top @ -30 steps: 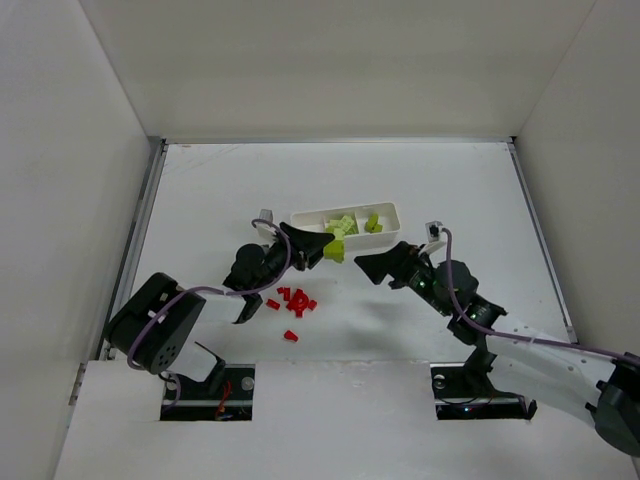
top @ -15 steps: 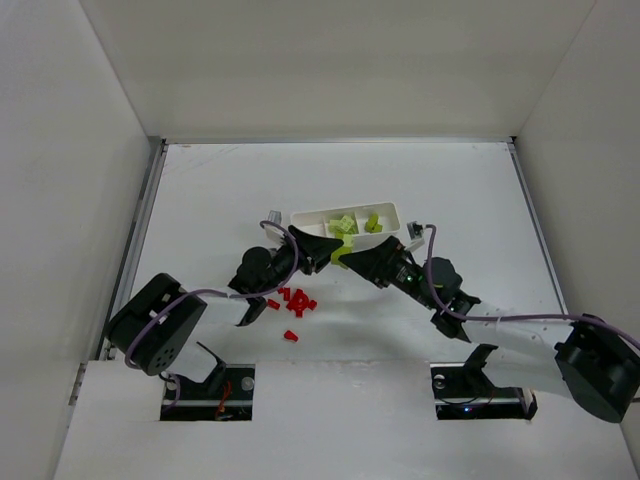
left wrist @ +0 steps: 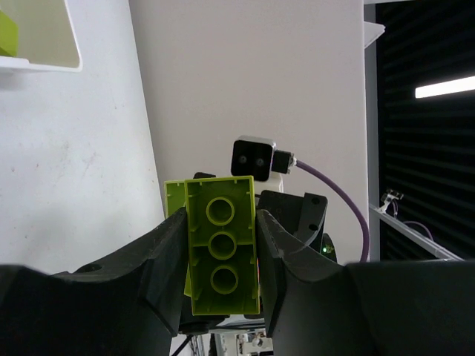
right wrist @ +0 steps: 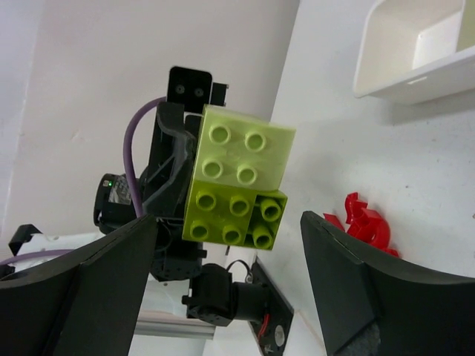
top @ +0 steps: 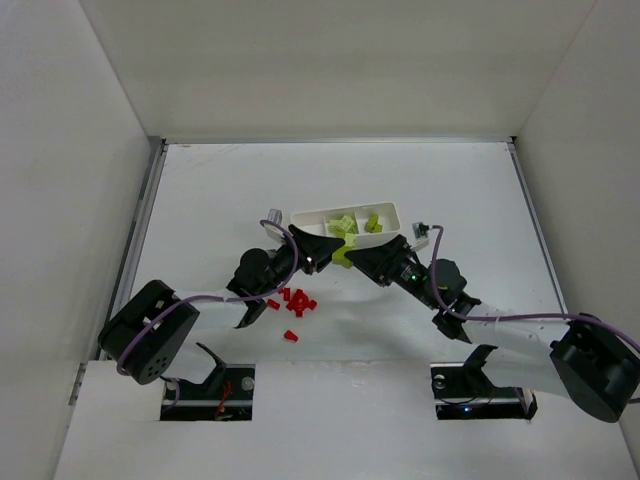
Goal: Sort the legos into containers by color
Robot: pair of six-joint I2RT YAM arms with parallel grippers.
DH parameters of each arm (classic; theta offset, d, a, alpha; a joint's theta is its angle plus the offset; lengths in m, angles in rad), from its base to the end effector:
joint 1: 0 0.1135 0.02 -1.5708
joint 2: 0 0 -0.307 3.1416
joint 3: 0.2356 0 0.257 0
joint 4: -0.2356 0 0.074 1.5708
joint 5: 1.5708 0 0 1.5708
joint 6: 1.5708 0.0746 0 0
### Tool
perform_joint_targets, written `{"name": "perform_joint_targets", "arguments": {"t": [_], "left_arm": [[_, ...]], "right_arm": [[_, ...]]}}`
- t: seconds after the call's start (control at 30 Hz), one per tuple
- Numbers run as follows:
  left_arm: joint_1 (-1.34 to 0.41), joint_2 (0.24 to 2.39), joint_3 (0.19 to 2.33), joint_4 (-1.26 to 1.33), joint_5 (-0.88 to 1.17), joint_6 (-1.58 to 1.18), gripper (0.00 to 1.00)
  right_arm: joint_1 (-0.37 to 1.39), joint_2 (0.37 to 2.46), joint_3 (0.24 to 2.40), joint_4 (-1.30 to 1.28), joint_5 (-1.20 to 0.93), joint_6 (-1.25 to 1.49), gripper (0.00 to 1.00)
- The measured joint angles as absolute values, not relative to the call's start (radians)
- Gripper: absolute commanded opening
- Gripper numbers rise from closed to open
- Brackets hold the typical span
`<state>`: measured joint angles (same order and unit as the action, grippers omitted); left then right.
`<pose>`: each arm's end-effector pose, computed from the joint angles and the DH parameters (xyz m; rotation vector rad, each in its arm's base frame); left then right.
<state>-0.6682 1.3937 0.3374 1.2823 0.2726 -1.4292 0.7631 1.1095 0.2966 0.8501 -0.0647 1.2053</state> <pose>0.2099 -0.1913 0.2604 -0.3441 1.6151 -1.8830 0.1752 0.1742 0.2537 0.3304 1.7410 1.5626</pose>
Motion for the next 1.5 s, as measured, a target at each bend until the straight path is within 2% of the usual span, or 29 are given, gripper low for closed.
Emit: {"name": "perform_joint_targets", "arguments": {"t": [0.3, 0.47, 0.57, 1.03, 1.23, 1.5], "left_arm": [[-0.681, 1.382, 0.336, 1.282, 0.266, -1.430, 0.21], [-0.681, 1.371, 0.336, 1.282, 0.259, -1.423, 0.21], [-0.678, 1.370, 0.336, 1.282, 0.259, -1.422, 0.21], [-0.672, 1.371, 0.336, 1.273, 0.252, -1.408, 0.21], [-0.656, 1.371, 0.335, 1.270, 0.258, -1.403, 0.21], [-0.621, 1.370, 0.327, 1.283, 0.324, -1.402, 0.21]], "right_arm": [[0.726, 1.145, 0.297, 0.907, -0.101, 1.239, 0.72], [0.726, 1.161, 0.297, 0.911, -0.115, 1.254, 0.72], [0.726, 1.161, 0.297, 0.918, -0.117, 1.254, 0.66], [0.725, 1.241, 0.306, 1.002, -0.142, 1.306, 0.55], [0.712, 1.282, 0.306, 1.052, -0.161, 1.335, 0.51], [0.681, 1.249, 0.279, 1.056, -0.192, 1.340, 0.50]]}}
